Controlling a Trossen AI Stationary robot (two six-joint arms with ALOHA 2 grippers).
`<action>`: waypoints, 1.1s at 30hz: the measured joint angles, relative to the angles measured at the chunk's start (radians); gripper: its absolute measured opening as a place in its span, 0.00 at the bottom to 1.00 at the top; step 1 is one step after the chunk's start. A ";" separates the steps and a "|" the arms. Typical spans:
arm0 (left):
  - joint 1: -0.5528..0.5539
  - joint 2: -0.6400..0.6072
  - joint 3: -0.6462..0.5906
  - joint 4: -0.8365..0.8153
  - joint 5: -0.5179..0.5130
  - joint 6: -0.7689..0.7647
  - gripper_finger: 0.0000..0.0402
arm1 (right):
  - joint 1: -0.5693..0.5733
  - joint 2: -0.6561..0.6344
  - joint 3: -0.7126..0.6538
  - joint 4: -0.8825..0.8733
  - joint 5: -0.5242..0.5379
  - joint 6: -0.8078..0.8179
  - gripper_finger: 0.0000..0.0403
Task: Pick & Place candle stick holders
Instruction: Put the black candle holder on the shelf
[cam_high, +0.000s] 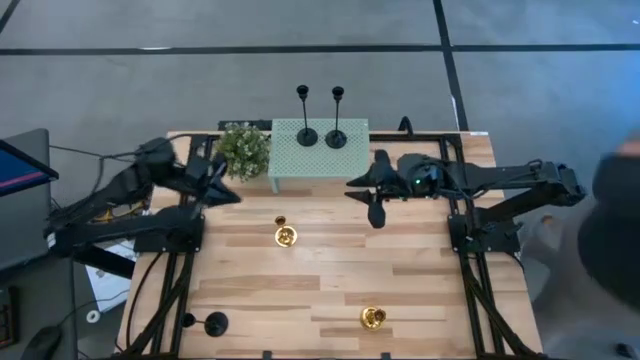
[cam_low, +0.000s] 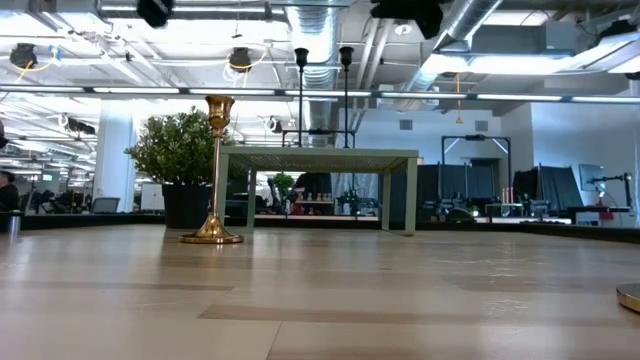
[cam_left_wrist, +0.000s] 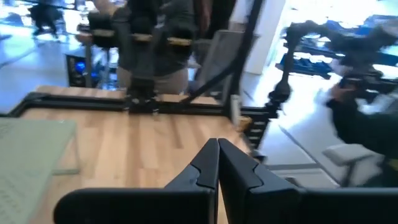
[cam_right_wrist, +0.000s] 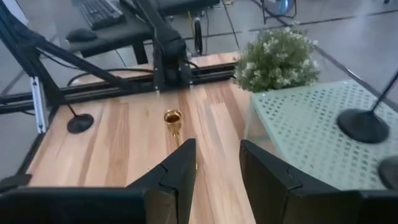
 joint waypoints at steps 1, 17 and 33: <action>-0.004 0.017 -0.028 0.042 -0.012 0.001 0.01 | 0.000 0.014 0.002 0.015 -0.001 0.000 0.29; -0.479 0.233 -0.175 0.457 -0.502 0.086 0.01 | -0.030 0.096 0.002 0.004 0.000 -0.081 0.29; -1.153 0.237 -0.175 0.454 -1.043 0.092 0.01 | -0.030 0.088 0.002 0.070 0.000 -0.098 0.29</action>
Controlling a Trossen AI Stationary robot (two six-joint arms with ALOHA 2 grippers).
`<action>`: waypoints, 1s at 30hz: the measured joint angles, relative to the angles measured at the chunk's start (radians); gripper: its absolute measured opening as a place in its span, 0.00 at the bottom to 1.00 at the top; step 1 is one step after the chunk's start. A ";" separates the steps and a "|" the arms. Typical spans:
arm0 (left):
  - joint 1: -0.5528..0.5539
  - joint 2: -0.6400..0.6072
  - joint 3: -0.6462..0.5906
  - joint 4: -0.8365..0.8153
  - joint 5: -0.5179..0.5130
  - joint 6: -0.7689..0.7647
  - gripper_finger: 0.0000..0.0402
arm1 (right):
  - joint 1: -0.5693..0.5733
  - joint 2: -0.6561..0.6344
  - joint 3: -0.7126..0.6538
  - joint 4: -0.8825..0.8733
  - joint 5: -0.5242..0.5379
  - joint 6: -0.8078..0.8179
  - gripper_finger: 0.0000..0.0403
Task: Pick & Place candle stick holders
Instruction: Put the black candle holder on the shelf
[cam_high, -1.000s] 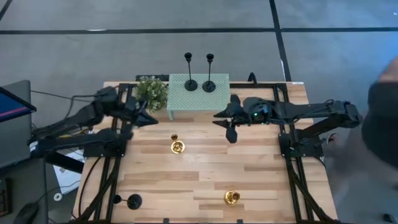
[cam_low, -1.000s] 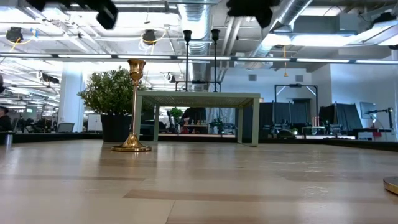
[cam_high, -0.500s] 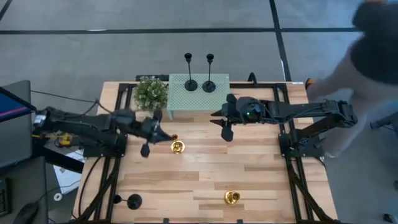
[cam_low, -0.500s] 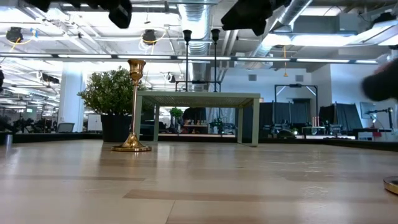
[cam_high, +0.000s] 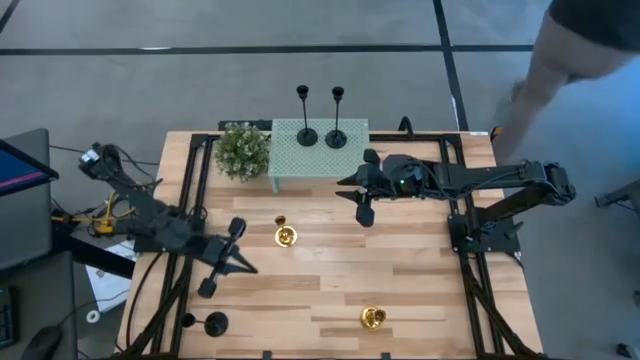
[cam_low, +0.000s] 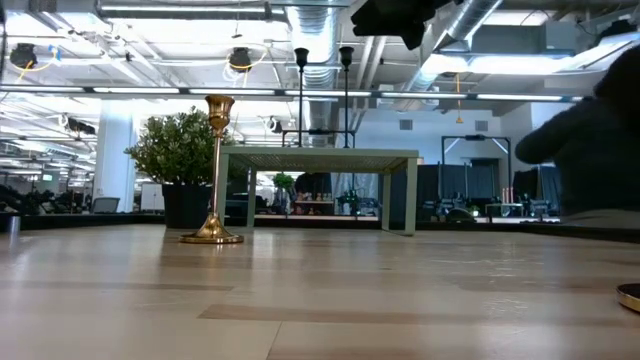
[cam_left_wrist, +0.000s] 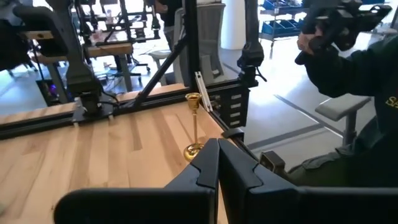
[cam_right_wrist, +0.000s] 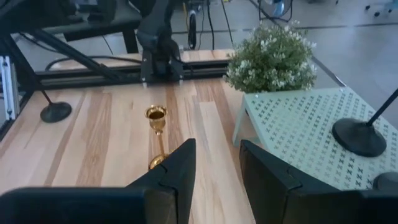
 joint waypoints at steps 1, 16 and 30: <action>-0.039 -0.010 0.001 -0.011 -0.040 0.000 0.01 | 0.000 0.000 0.000 0.008 0.000 0.000 0.29; -0.456 -0.154 0.069 -0.368 -0.319 -0.137 0.01 | 0.000 0.000 0.000 0.058 -0.001 0.025 0.29; -0.642 -0.253 0.069 -0.454 -0.400 -0.065 0.01 | 0.000 0.000 0.000 0.066 -0.001 0.063 0.29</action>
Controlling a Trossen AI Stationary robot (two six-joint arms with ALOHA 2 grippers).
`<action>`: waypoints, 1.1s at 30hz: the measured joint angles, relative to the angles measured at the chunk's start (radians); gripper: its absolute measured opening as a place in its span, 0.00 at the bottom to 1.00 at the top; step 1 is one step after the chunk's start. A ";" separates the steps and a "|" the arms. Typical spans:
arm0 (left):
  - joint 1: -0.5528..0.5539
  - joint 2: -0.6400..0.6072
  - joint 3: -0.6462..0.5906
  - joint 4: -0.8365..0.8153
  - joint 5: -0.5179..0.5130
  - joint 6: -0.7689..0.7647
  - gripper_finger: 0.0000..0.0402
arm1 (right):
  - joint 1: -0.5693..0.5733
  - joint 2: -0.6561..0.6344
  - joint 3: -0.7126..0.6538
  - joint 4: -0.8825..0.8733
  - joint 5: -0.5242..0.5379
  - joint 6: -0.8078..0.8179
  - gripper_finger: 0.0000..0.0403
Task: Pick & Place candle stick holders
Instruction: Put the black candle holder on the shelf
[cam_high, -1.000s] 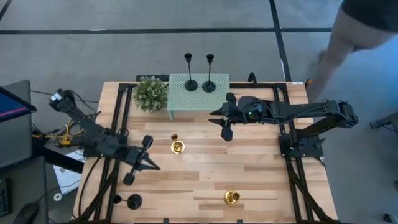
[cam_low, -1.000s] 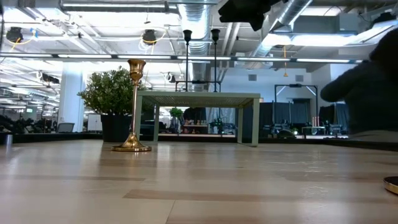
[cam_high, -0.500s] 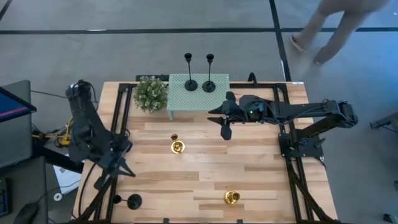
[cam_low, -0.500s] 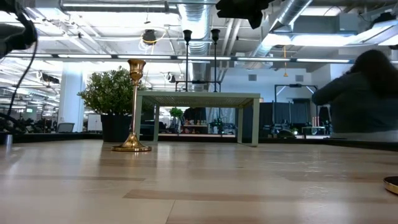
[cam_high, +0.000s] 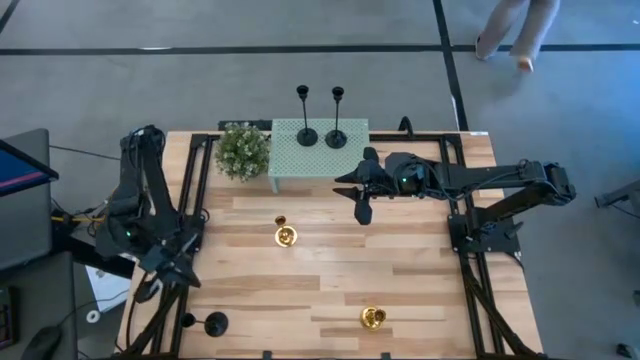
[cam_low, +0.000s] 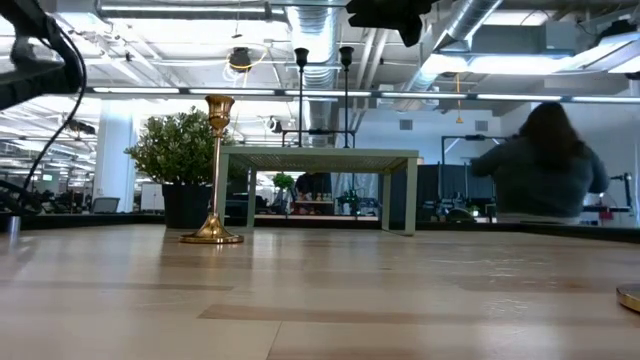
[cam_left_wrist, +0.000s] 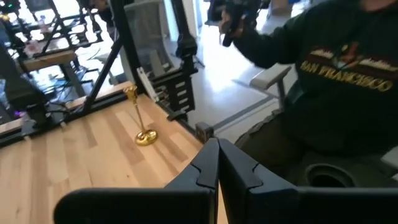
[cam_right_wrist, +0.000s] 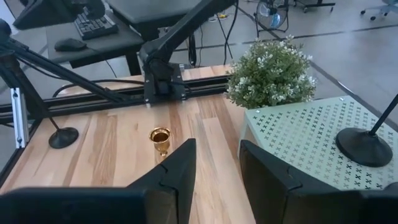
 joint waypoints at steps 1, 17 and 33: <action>-0.008 -0.017 0.000 -0.008 0.000 0.000 0.01 | 0.000 0.000 0.000 0.000 0.000 0.001 0.29; -0.020 0.130 0.000 -0.036 0.236 -0.224 0.02 | 0.000 0.000 0.000 0.005 0.000 0.016 0.29; -0.020 0.156 0.000 -0.060 0.289 -0.298 0.01 | 0.002 0.000 0.000 0.072 0.000 0.017 0.29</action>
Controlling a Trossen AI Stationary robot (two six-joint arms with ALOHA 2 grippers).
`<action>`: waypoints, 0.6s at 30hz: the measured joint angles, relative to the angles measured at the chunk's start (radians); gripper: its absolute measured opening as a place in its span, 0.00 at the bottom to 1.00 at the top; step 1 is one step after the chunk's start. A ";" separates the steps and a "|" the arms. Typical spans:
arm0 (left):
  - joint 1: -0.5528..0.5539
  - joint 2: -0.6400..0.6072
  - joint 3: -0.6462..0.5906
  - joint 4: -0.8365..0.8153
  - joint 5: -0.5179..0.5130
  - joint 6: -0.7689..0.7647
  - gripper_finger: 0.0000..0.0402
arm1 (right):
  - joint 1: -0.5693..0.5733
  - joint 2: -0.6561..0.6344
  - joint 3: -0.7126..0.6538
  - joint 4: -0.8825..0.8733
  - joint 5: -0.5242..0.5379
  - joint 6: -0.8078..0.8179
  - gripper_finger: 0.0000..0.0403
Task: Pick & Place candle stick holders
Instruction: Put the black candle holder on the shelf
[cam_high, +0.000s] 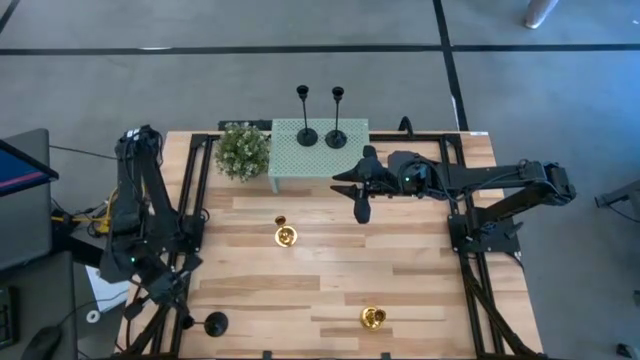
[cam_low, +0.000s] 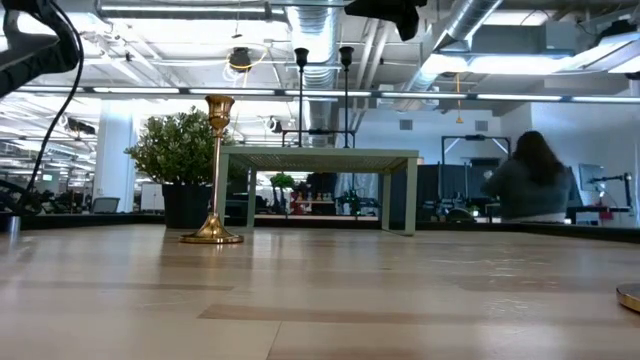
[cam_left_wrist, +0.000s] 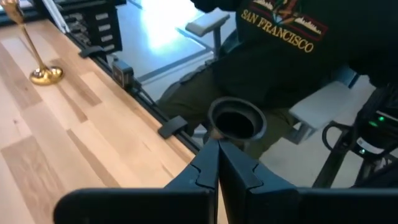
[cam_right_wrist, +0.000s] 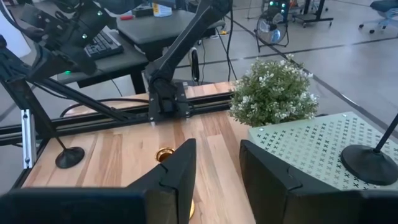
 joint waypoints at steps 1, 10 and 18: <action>0.000 0.000 0.000 -0.009 0.000 -0.008 0.01 | 0.000 0.000 0.000 0.000 0.000 0.000 0.29; 0.000 0.000 0.000 -0.082 -0.013 -0.016 0.01 | 0.000 0.000 0.000 0.006 -0.002 0.000 0.29; 0.000 0.000 0.000 -0.112 0.085 -0.042 0.01 | 0.000 0.000 0.000 0.006 -0.002 0.000 0.29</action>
